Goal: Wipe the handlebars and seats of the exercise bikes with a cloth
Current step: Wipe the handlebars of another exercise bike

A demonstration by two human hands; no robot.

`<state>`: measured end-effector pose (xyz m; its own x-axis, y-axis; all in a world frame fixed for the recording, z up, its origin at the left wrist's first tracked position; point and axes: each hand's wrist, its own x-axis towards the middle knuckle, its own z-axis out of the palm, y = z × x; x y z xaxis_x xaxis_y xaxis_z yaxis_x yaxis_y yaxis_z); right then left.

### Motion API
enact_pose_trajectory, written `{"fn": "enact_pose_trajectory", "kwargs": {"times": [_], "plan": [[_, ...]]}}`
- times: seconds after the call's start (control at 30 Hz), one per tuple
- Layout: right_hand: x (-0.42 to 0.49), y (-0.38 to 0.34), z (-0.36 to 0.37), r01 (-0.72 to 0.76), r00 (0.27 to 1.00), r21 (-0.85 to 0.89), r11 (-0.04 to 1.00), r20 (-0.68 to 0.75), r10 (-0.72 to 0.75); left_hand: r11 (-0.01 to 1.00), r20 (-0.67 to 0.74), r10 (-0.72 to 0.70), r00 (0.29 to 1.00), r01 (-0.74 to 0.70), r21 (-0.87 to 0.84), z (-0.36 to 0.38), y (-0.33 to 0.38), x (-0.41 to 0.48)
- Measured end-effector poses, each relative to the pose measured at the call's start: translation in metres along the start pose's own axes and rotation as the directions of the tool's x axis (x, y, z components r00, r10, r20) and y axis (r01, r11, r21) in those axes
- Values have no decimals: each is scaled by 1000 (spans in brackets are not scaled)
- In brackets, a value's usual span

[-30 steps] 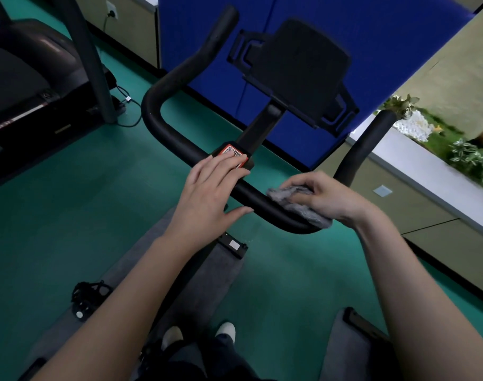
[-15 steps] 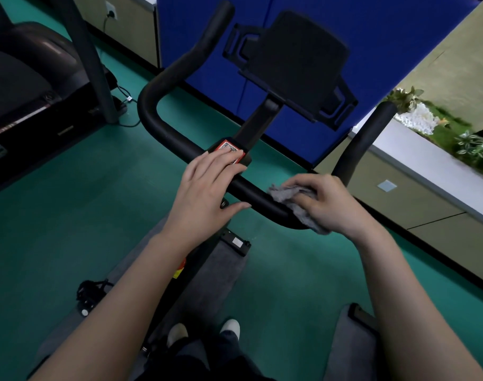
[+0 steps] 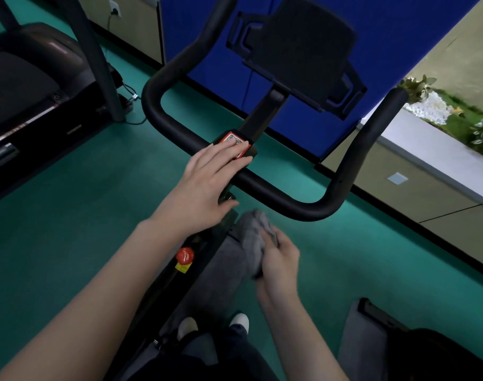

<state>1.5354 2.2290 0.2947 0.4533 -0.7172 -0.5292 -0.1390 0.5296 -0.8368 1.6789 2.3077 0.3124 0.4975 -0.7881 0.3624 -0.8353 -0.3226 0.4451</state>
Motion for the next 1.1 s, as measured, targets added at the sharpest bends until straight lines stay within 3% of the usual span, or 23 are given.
{"fn": "enact_pose_trajectory", "kwargs": {"times": [0.17, 0.33, 0.5, 0.8, 1.0, 1.1], "plan": [[16, -9, 50, -47, 993, 330, 943, -89, 80, 999, 64, 39, 997, -41, 25, -7, -6, 1], [18, -5, 68, -35, 997, 478, 877, -40, 62, 998, 89, 60, 994, -61, 15, -10, -11, 3], [16, -4, 59, 2, 1000, 474, 880, -20, 9, 998, 82, 64, 995, -65, 5, -8, -13, 2], [16, -21, -8, 129, 977, 439, 889, -211, -37, 995, 46, 83, 995, -85, 44, -7, -7, 1], [6, -18, 10, 19, 995, 489, 872, -93, 30, 971, 16, 189, 982, -189, 147, 6, 23, 4], [8, -25, -3, 51, 979, 471, 881, -197, 48, 969, 5, 199, 980, -198, 145, 18, 35, 8]]}}
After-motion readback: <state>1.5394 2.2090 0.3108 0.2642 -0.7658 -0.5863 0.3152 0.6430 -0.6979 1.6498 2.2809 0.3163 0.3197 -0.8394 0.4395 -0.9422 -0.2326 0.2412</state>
